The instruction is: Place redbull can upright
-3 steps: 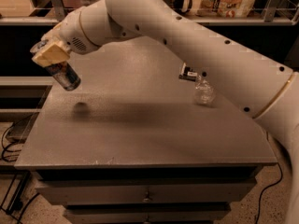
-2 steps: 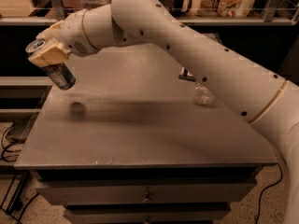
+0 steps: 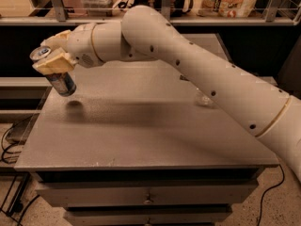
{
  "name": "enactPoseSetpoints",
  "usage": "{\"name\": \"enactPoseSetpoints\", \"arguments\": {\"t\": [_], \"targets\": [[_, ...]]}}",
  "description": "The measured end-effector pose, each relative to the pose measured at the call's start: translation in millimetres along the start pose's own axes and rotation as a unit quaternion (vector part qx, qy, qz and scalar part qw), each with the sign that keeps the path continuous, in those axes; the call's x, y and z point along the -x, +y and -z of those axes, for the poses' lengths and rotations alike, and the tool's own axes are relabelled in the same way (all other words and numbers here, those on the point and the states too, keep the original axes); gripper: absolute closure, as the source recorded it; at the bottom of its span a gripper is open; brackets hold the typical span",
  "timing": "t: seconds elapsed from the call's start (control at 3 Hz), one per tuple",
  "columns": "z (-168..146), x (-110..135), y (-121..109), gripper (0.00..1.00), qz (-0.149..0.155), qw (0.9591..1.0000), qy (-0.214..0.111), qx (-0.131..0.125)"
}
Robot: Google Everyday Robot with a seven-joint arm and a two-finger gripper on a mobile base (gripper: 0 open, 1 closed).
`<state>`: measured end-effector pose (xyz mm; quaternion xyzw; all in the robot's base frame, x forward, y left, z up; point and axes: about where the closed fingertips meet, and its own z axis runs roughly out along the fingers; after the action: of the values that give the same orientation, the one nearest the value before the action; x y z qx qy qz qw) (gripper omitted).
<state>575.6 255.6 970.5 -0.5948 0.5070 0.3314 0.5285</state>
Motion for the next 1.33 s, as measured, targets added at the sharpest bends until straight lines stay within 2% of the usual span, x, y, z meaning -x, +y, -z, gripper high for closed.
{"name": "enactPoseSetpoints", "arguments": {"t": [1.0,1.33], "targets": [[14,-36,11,0.12,-0.055,0.9977,-0.029,-0.027],[22,-44,17,0.00,-0.068,0.9965,-0.031,-0.037]]}}
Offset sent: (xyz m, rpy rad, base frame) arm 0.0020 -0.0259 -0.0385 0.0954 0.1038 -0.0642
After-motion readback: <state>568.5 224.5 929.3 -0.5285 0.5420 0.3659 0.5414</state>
